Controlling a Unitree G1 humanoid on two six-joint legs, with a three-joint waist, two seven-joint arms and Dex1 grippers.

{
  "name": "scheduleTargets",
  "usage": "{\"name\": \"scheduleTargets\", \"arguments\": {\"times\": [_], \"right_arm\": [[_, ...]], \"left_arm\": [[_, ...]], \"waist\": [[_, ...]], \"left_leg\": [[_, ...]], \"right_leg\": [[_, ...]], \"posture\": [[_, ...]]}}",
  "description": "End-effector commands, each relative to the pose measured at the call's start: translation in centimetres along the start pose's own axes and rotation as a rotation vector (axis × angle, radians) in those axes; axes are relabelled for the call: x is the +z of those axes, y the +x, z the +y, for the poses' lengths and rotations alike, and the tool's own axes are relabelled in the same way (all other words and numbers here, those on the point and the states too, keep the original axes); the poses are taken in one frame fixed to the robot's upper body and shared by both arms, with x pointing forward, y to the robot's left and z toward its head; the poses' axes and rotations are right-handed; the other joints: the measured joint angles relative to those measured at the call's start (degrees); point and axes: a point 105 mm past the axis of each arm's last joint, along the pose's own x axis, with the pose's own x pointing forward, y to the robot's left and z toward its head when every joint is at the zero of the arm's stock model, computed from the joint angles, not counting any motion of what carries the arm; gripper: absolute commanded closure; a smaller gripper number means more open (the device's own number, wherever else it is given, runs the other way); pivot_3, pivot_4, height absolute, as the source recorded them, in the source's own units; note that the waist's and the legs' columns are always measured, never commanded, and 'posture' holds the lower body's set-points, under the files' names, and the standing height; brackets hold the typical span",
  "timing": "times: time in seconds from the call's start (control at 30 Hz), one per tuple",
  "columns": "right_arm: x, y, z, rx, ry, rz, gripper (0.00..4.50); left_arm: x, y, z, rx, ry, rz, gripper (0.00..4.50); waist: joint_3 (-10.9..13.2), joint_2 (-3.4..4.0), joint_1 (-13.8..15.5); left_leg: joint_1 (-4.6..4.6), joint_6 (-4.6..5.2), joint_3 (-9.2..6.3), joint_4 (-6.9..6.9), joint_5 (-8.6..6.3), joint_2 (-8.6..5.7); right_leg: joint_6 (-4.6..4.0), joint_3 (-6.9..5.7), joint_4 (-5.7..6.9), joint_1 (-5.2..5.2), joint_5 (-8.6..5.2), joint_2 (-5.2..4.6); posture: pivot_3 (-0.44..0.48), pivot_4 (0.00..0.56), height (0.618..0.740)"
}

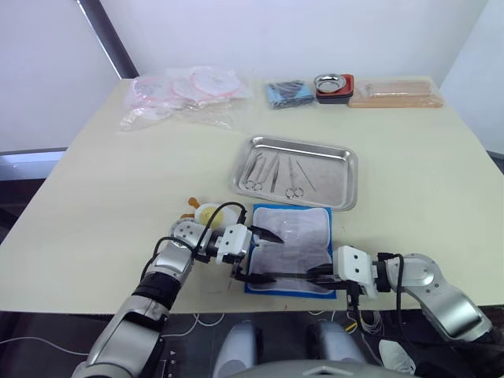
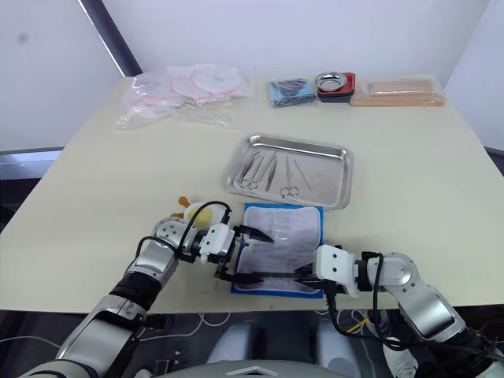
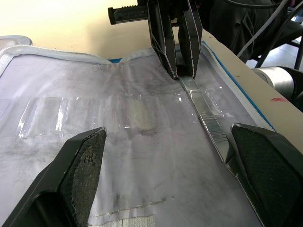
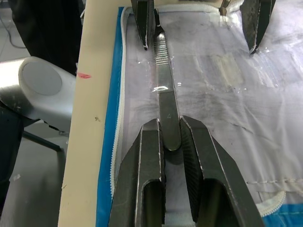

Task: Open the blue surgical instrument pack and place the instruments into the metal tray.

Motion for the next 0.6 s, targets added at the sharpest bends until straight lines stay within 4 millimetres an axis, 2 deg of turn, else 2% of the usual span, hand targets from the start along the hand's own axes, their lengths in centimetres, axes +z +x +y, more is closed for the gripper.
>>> {"name": "scheduleTargets", "arguments": {"times": [0.03, 0.47, 0.6], "right_arm": [[1.1, -1.5, -0.6, -0.046, -0.039, 0.019, 4.49], [2.1, -4.6, -0.6, -0.064, -0.129, 0.122, 4.49], [1.9, -5.4, -0.4, -0.061, -0.137, 0.157, 4.49]], "left_arm": [[-4.6, 0.6, -4.9, -0.153, -0.175, 0.147, 0.00], [-4.9, 0.8, -4.9, -0.155, -0.177, 0.152, 0.00], [-4.9, 0.8, -4.9, -0.157, -0.175, 0.152, 0.00]], "waist": [[0.0, 0.00, 0.0], [0.0, 0.02, 0.0], [0.0, 0.03, 0.0]], "left_leg": [[0.00, 0.00, 0.00, 0.00, 0.00, 0.00], [-0.01, 0.00, 0.00, 0.00, 0.00, -0.01], [0.00, 0.00, -0.03, 0.00, 0.00, 0.00]], "right_leg": [[0.00, 0.00, 0.00, 0.00, 0.00, 0.00], [0.01, -0.01, 0.00, 0.00, 0.00, -0.01], [0.01, -0.04, 0.00, 0.01, 0.00, 0.00]], "posture": [[0.000, 0.150, 0.740], [0.000, 0.150, 0.740], [0.000, 0.150, 0.740]]}}
